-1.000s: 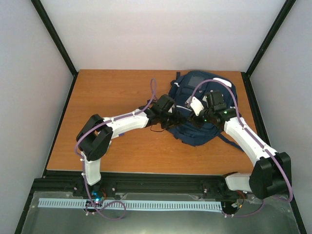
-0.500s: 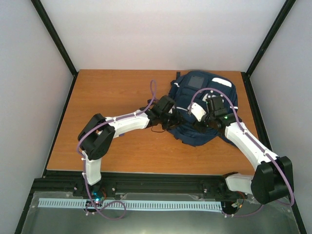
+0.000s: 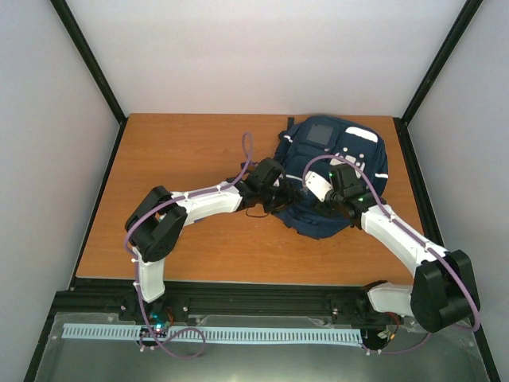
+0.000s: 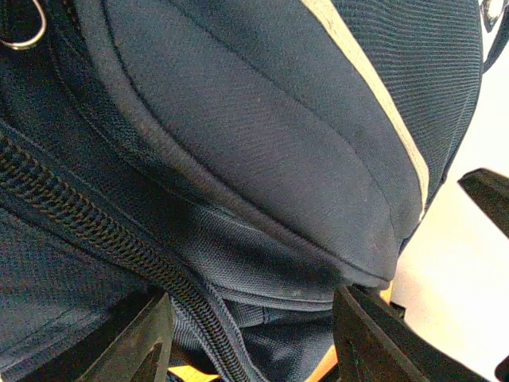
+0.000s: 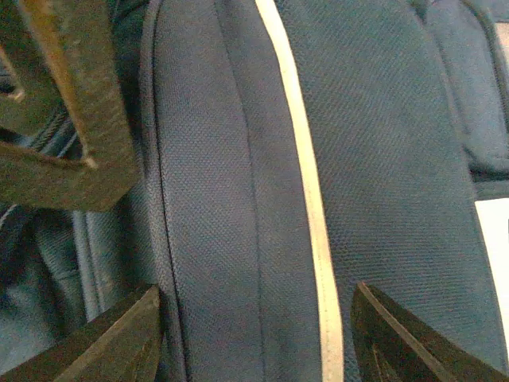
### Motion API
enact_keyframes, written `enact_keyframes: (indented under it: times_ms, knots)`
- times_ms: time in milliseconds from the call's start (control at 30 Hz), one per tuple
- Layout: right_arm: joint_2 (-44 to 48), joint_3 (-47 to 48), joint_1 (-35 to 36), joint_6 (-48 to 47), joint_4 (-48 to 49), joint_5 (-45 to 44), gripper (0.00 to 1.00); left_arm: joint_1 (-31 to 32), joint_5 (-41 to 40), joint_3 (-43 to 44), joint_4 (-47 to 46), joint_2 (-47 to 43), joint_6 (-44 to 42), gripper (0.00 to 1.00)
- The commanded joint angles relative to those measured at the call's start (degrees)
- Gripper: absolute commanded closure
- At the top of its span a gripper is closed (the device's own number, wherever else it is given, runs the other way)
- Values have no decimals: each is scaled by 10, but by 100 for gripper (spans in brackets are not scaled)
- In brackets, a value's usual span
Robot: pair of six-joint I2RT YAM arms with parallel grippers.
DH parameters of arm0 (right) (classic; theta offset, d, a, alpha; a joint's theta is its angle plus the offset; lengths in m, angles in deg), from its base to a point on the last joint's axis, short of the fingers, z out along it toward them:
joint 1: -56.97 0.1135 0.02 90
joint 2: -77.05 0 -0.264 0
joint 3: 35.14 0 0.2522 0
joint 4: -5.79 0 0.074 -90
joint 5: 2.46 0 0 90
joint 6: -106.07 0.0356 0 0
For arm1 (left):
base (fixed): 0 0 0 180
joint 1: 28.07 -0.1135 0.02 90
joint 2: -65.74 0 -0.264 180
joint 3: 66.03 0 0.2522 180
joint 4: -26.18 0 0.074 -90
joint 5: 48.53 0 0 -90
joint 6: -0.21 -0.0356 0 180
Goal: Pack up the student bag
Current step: Place the stationery in the student bag.
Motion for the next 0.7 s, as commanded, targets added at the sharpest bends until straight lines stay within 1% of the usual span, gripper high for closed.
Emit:
enact_keyframes:
  times_ms: [0,233,367,433,467,567,633,667]
  knots:
    - [-15,5,6,-18,46,-33,35,-3,2,3,-42,-17,5,43]
    - [-43,8,20,-29,40,-16,34,-5,8,1,-50,-15,13,44]
    - [-59,9,21,-6,78,-65,35,-7,8,0,-47,-17,13,44]
    - [-59,11,21,1,101,-98,38,-8,9,-3,-48,-17,15,44]
    - [-53,11,21,0,110,-108,42,-8,10,-4,-48,-17,16,44]
    - [-30,16,21,3,127,-111,55,-10,12,-8,-48,-18,15,44]
    - [-23,22,21,7,132,-113,61,-11,12,-12,-48,-19,15,44]
    - [-22,24,21,7,135,-117,62,-12,12,-14,-48,-20,15,43]
